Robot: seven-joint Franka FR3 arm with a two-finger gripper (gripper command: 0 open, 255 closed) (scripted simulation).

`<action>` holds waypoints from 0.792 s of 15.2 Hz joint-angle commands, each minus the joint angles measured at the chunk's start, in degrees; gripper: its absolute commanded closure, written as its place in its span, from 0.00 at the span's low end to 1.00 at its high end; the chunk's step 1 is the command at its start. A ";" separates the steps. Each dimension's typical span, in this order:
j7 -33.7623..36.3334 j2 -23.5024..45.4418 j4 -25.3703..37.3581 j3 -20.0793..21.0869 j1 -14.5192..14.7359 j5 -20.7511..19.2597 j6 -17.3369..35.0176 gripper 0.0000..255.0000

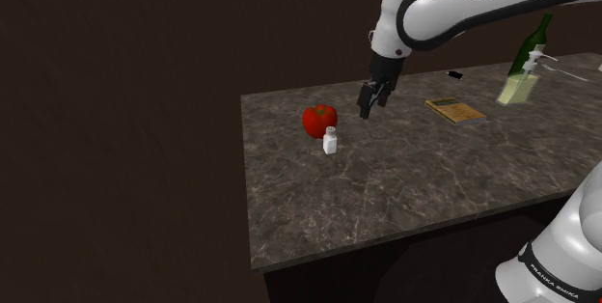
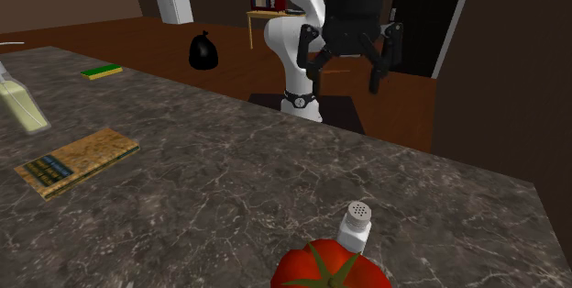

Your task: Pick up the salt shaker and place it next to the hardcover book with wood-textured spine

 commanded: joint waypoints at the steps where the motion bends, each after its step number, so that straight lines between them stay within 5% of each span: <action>1: 1.23 4.25 1.41 0.66 -0.35 -0.83 3.29 0.00; 12: 8.88 24.19 11.01 2.40 -0.70 -7.36 14.74 0.00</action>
